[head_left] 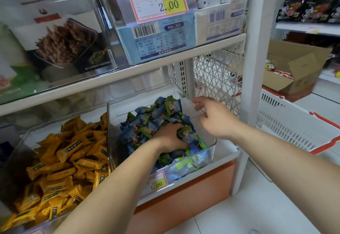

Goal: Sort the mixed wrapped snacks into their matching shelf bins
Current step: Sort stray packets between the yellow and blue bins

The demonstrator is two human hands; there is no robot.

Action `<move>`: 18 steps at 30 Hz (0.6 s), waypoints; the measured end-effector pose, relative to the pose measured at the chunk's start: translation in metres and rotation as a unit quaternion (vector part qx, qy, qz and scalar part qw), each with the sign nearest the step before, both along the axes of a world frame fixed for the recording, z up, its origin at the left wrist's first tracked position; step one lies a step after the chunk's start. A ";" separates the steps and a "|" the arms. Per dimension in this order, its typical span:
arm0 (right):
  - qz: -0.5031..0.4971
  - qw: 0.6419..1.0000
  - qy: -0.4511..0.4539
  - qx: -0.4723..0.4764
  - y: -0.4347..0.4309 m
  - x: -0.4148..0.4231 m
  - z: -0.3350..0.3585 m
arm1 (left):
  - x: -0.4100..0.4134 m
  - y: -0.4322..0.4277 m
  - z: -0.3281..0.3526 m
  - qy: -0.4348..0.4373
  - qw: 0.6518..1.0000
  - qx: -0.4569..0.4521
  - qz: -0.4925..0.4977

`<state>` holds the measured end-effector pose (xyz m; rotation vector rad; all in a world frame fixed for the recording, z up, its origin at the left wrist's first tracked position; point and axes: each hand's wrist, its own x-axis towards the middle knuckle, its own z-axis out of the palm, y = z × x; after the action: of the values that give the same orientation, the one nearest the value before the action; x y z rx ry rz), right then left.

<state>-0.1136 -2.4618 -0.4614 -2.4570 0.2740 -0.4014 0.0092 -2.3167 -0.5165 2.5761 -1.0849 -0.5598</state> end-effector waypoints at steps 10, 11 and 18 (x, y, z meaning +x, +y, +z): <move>0.007 1.000 0.005 0.003 0.000 -0.003 0.001 | 0.004 -0.004 0.004 -0.002 0.999 0.039 0.016; 0.008 1.000 0.004 0.004 0.000 -0.004 0.001 | 0.003 -0.001 0.005 0.004 1.000 0.024 0.017; 0.009 1.000 0.003 -0.004 0.001 -0.004 0.001 | 0.001 0.017 0.028 0.054 0.993 -0.096 0.049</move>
<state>-0.1176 -2.4604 -0.4604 -2.4664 0.2541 -0.3875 0.0106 -2.2997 -0.4889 2.3883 -0.9237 -0.5367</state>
